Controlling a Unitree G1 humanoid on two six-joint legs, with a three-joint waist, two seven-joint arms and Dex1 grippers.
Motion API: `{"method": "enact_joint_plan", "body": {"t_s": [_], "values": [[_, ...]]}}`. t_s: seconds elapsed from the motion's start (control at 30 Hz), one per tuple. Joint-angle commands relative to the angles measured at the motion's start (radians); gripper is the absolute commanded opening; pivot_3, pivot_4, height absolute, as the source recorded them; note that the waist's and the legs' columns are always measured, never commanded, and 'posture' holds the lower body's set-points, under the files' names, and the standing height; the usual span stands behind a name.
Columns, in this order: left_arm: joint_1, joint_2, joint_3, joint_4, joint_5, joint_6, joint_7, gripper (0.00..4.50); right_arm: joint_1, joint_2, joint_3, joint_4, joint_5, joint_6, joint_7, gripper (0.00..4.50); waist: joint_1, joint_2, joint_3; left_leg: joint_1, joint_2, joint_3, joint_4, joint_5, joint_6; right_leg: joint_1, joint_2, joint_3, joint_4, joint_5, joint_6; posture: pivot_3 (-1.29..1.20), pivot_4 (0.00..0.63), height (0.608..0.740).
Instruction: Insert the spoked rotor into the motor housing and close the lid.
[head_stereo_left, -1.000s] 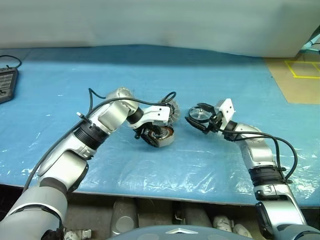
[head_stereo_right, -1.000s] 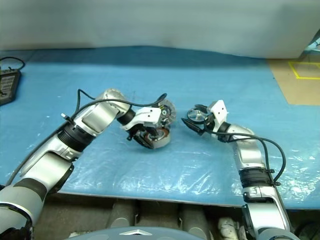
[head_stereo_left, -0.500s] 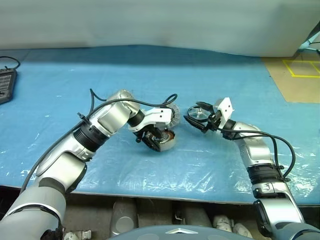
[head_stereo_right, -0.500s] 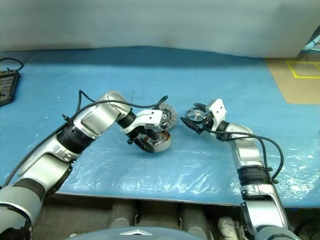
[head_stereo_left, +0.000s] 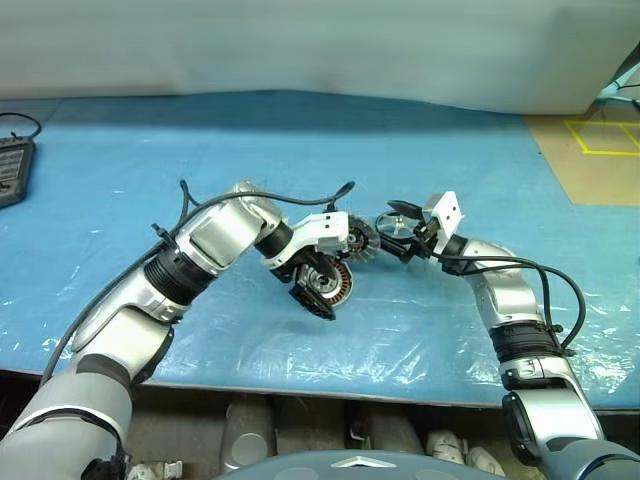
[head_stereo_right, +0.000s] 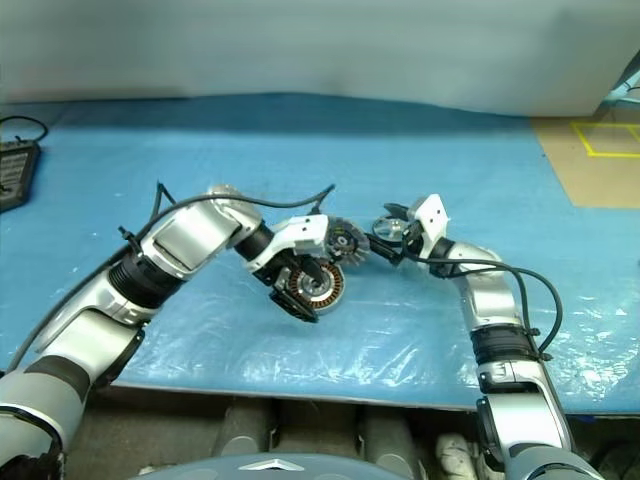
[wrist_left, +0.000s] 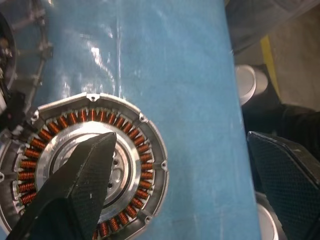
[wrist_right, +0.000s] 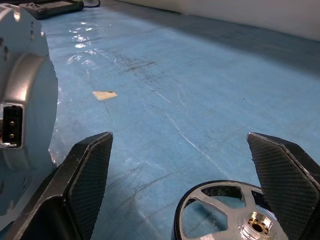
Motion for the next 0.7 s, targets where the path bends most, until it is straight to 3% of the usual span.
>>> {"method": "enact_joint_plan", "body": {"t_s": [0.03,0.17,0.47,0.7], "values": [[-0.011,0.059,0.093,-0.107,-0.108,0.085,-0.002,4.41,-0.016,-0.007,-0.010,-0.008,0.011,-0.021,0.012,4.50,-0.002,0.000,0.000,0.000,0.000,0.000,0.000,0.000,0.000,0.000,0.000,0.000,0.000,0.000,0.000,0.00,0.150,0.740],[0.047,0.120,0.204,-0.121,-0.177,-0.005,0.020,4.41,-0.004,-0.012,-0.012,-0.017,0.010,-0.019,0.019,4.50,-0.010,0.001,0.000,0.000,0.000,0.000,0.000,0.000,0.000,0.000,0.000,0.000,0.000,0.000,0.000,0.00,0.150,0.740],[0.296,-0.013,0.566,-0.014,-0.244,-0.316,0.320,4.41,0.042,-0.028,0.000,-0.067,0.014,0.014,0.055,4.50,-0.024,0.002,-0.001,-0.001,0.000,-0.001,0.001,0.000,0.000,0.000,0.000,0.000,-0.001,0.000,0.000,0.00,0.150,0.740],[0.522,-0.077,0.620,-0.062,-0.244,-0.496,0.468,4.41,0.036,-0.028,0.027,-0.057,0.007,0.019,0.098,4.50,-0.024,0.002,-0.001,-0.001,0.001,-0.001,0.001,-0.001,0.002,0.000,0.001,-0.001,-0.001,0.000,0.000,0.00,0.150,0.740]]}}
